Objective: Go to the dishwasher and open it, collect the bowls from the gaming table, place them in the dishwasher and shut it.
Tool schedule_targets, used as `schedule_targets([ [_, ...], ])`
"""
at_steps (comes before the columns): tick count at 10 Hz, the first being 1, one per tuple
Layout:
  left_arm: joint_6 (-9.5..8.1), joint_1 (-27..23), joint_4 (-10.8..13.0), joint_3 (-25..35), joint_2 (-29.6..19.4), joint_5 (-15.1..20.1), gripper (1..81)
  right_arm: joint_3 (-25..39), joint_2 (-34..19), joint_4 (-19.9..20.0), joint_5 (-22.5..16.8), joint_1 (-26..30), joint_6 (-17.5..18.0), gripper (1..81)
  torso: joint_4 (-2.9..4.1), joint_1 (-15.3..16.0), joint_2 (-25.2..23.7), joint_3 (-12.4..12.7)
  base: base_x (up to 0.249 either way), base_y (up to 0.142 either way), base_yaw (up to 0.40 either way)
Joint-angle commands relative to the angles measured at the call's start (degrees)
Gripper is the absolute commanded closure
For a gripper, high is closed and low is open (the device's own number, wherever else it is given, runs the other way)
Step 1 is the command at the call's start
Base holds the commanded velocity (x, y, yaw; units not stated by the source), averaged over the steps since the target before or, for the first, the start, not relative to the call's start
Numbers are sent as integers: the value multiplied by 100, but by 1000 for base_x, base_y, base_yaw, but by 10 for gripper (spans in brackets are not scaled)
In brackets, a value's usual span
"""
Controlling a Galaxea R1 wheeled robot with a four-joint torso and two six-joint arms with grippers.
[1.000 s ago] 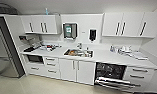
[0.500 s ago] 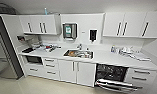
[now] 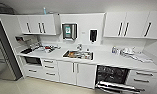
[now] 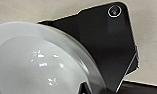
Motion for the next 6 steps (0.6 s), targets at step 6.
schedule_targets([
  [6,-4,-288,2,67,-97,152,811,126,139,-72,-52,299,-17,811,0,0,0,0,106,0,0],
])
